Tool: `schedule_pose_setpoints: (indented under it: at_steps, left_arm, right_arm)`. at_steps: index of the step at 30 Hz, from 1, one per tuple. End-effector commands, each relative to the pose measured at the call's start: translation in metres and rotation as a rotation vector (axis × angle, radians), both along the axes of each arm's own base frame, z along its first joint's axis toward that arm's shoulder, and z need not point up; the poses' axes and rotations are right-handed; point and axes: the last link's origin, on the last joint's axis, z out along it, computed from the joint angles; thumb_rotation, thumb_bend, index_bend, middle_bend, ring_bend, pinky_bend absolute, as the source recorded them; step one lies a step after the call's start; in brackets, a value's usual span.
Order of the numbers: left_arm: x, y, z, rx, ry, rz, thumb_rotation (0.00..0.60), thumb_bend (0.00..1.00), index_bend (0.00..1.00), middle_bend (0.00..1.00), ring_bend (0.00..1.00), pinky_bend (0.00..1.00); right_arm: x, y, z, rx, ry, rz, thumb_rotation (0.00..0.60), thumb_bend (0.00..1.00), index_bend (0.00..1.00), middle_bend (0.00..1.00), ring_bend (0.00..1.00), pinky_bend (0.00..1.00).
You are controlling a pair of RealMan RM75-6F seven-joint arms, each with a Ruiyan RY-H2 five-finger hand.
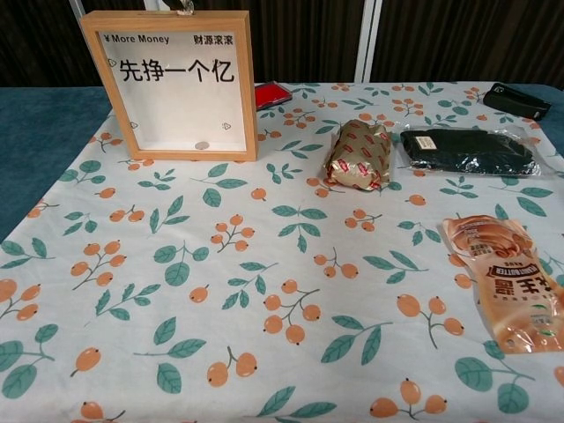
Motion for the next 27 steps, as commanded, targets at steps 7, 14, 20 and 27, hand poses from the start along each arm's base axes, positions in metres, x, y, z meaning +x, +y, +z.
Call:
schedule_pose_setpoints:
  at_steps: [7,14,20,27]
  left_arm:
    - [0.001,0.0,0.001,-0.001,0.013,-0.006,0.6,0.48,0.48,0.07,0.0,0.0]
    - [0.006,0.0,0.002,0.003,0.013,-0.022,0.6,0.46,0.46,0.06,0.0,0.0]
    - [0.009,-0.002,0.007,0.002,0.028,-0.036,0.6,0.46,0.45,0.06,0.0,0.0]
    - [0.014,-0.006,0.011,0.0,0.013,-0.058,0.6,0.44,0.44,0.05,0.0,0.0]
  right_arm:
    - [0.0,0.0,0.001,-0.01,0.001,-0.005,0.6,0.3,0.0,0.0,0.0,0.0]
    - [-0.001,0.0,0.002,-0.02,0.002,-0.013,0.6,0.3,0.0,0.0,0.0,0.0]
    - [-0.002,0.0,0.003,-0.034,0.003,-0.019,0.6,0.3,0.0,0.0,0.0,0.0]
    - [-0.002,0.0,0.005,-0.053,-0.004,-0.028,0.6,0.3,0.0,0.0,0.0,0.0]
